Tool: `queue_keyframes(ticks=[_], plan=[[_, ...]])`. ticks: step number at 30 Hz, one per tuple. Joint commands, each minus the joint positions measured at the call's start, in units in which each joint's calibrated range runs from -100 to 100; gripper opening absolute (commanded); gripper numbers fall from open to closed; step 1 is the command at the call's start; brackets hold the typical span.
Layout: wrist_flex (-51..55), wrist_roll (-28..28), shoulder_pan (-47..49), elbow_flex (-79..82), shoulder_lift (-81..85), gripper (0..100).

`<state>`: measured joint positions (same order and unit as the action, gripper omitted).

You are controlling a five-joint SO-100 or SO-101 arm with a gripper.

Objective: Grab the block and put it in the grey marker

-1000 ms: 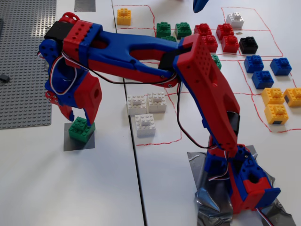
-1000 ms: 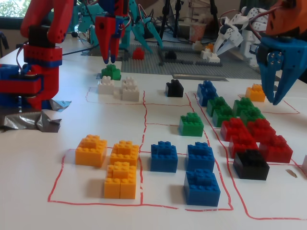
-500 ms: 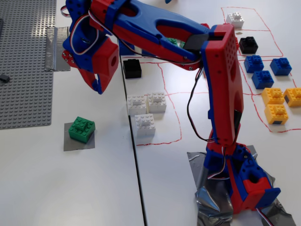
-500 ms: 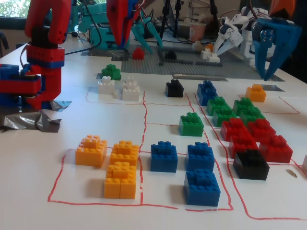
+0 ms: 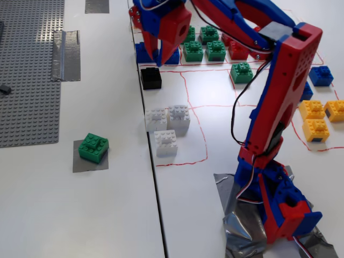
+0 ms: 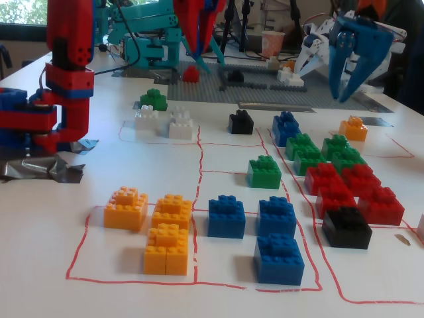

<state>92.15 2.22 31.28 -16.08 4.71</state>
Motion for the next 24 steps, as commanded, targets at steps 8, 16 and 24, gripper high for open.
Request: queue_keyframes(ticks=[8, 16, 24], plan=[[1.03, 1.76, -10.77, 2.36, 10.47, 0], [1.11, 2.64, -18.33, 6.45, 13.77, 0], [-0.1, 3.61, -25.98, 8.54, 14.43, 0]])
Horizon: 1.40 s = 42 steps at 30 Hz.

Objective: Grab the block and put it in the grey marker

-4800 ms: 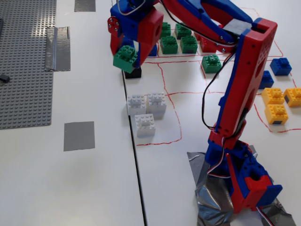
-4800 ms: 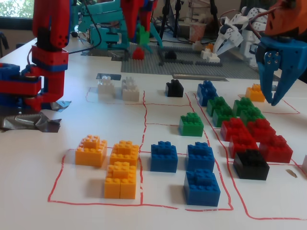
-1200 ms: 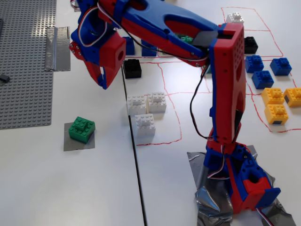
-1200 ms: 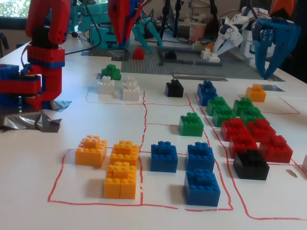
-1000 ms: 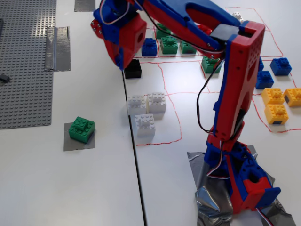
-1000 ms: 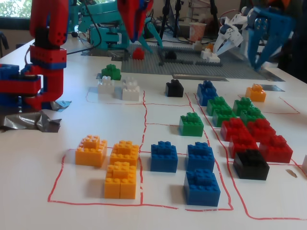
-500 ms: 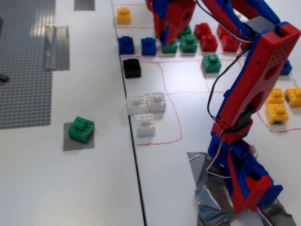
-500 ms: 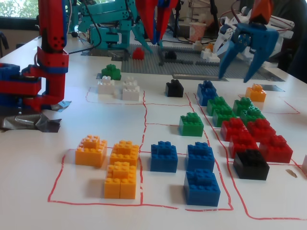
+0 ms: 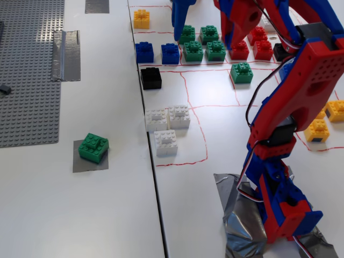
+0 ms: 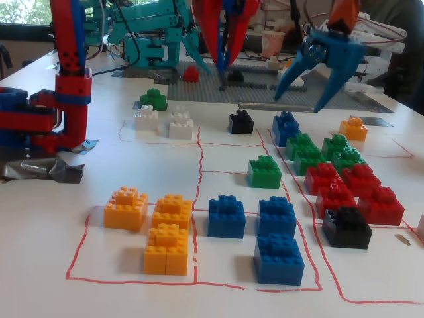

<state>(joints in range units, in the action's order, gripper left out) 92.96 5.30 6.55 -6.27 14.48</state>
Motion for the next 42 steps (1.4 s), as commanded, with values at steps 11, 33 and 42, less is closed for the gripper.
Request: queue_keyframes(ticks=[11, 33, 42], plan=[[-6.02, 1.47, -9.79, 4.36, 4.58, 0], [-15.03, 1.71, -13.03, 9.99, 4.09, 0], [-15.03, 1.51, -13.52, 9.99, 4.5, 0]])
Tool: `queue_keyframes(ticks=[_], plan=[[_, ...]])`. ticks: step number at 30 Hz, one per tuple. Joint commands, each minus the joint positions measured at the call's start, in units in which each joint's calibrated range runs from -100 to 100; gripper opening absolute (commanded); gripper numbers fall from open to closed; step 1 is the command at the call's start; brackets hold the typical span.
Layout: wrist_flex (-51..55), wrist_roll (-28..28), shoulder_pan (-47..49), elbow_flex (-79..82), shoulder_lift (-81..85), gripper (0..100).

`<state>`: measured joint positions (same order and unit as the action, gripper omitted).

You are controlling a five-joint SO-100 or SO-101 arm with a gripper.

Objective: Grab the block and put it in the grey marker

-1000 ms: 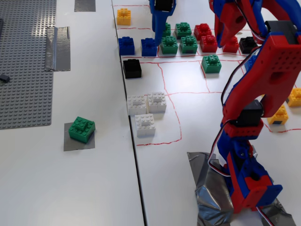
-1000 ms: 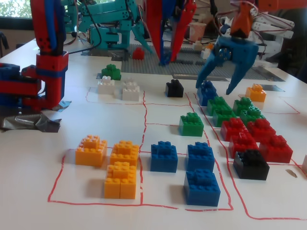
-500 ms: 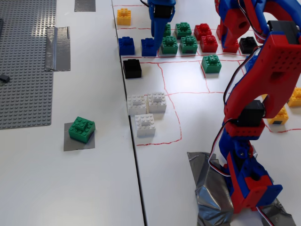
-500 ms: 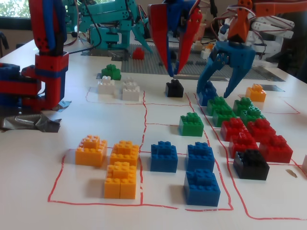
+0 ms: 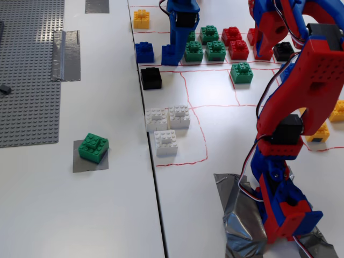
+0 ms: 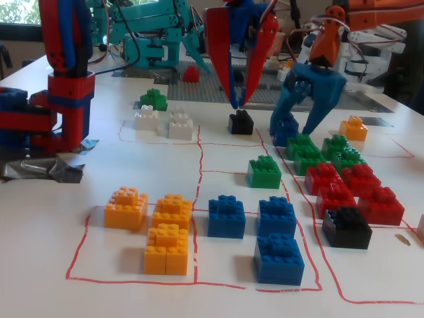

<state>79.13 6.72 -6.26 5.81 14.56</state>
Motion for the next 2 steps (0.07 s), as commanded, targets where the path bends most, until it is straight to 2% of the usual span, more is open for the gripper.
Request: queue_keyframes(ticks=[1, 2], plan=[[-1.11, 0.0, -0.71, -2.0, 4.75, 0], [-1.03, -0.1, -0.71, -1.45, 5.41, 0]])
